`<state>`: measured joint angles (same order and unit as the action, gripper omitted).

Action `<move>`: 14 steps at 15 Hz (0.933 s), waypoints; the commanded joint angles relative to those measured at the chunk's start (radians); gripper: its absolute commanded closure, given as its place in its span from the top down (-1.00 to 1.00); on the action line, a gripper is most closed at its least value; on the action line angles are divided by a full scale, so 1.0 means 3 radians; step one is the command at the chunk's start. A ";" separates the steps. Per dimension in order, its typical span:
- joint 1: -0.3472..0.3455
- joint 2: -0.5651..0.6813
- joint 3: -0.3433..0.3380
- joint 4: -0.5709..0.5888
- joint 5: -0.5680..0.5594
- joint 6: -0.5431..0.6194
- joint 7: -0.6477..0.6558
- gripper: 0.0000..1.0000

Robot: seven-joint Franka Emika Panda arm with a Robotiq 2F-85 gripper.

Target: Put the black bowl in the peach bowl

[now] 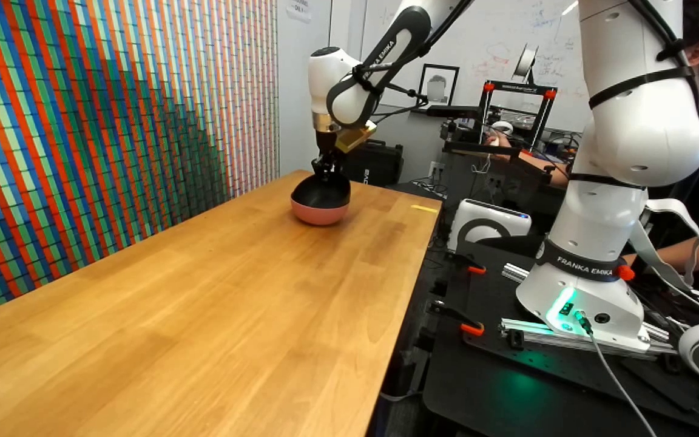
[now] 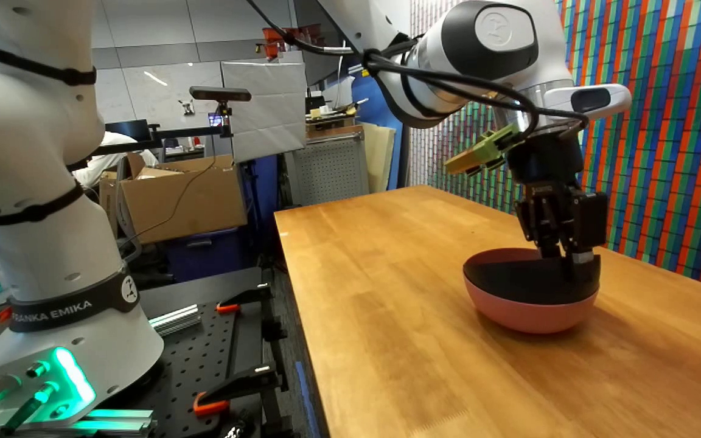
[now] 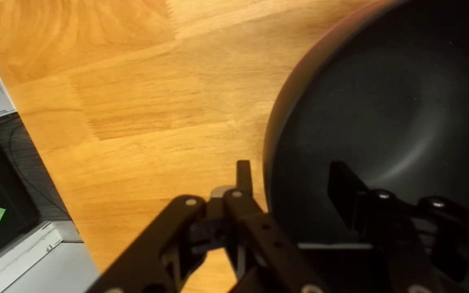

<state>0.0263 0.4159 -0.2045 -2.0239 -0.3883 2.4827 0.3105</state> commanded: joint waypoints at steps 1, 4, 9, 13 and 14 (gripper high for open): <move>-0.0058 -0.0045 0.0079 0.0112 0.0190 0.0015 -0.0124 0.69; -0.0046 -0.0035 0.0141 0.0253 0.0310 -0.0028 -0.0183 1.00; 0.0000 -0.0025 0.0287 0.0650 0.0400 -0.0210 -0.0382 1.00; -0.0019 0.0002 0.0491 0.1000 0.0597 -0.0520 -0.0700 1.00; -0.0024 0.0019 0.0548 0.1086 0.0680 -0.0634 -0.0794 1.00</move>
<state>0.0307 0.4134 -0.0836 -1.7844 -0.2546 2.3929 0.1673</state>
